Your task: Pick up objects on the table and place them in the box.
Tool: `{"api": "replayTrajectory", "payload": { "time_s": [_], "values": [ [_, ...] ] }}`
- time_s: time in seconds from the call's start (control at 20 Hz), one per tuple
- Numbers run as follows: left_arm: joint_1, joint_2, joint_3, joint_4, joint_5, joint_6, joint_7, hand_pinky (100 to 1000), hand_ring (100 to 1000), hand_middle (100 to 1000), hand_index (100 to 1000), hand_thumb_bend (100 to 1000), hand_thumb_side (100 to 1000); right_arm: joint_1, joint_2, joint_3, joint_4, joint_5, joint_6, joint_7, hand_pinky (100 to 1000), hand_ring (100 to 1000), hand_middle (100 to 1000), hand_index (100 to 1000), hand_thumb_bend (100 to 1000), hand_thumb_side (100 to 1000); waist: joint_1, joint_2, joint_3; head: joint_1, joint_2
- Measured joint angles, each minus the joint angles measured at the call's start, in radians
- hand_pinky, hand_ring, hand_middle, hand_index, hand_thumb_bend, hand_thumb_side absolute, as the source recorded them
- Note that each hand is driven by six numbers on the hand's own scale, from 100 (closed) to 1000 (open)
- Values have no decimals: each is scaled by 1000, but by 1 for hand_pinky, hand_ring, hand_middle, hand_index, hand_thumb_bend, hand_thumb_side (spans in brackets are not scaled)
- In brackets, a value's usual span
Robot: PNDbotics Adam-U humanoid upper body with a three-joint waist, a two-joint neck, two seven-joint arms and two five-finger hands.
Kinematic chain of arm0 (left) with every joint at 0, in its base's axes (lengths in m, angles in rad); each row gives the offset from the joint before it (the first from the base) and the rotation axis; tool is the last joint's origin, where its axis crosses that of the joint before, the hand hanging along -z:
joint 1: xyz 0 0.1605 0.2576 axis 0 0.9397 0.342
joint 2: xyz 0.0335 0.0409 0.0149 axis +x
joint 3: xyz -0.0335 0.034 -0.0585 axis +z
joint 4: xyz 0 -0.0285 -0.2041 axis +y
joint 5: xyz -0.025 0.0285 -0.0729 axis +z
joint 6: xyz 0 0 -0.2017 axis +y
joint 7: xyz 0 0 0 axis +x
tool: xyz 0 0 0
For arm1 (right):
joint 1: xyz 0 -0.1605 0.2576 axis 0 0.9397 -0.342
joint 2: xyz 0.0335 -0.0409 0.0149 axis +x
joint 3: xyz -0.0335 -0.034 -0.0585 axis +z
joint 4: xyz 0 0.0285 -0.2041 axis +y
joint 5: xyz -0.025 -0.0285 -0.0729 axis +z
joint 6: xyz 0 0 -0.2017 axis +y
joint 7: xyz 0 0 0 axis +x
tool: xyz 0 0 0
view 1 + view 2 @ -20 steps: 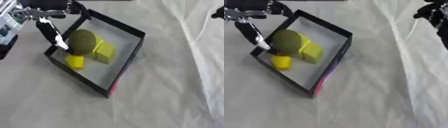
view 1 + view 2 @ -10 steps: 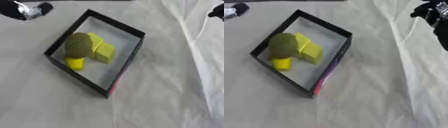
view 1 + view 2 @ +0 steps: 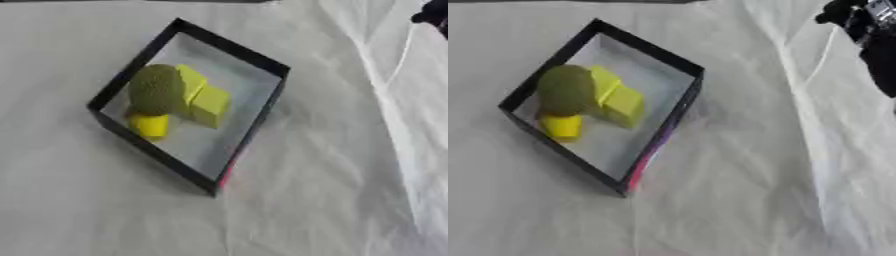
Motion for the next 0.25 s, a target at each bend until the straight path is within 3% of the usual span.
{"api": "replayTrajectory", "payload": {
  "time_s": [0.15, 0.25],
  "values": [
    [60, -53, 50, -17, 40, 22, 34, 816, 754, 762, 828, 108, 701, 0, 10, 0, -6, 10, -7, -10, 962, 695, 619, 808, 100, 587, -7, 0, 8, -3, 0],
    [95, -84, 73, -28, 53, 28, 50, 818, 754, 762, 830, 167, 736, -1, 18, 0, -8, 18, -13, -17, 962, 698, 622, 809, 100, 583, -9, 0, 10, -4, 0]
  ]
}}
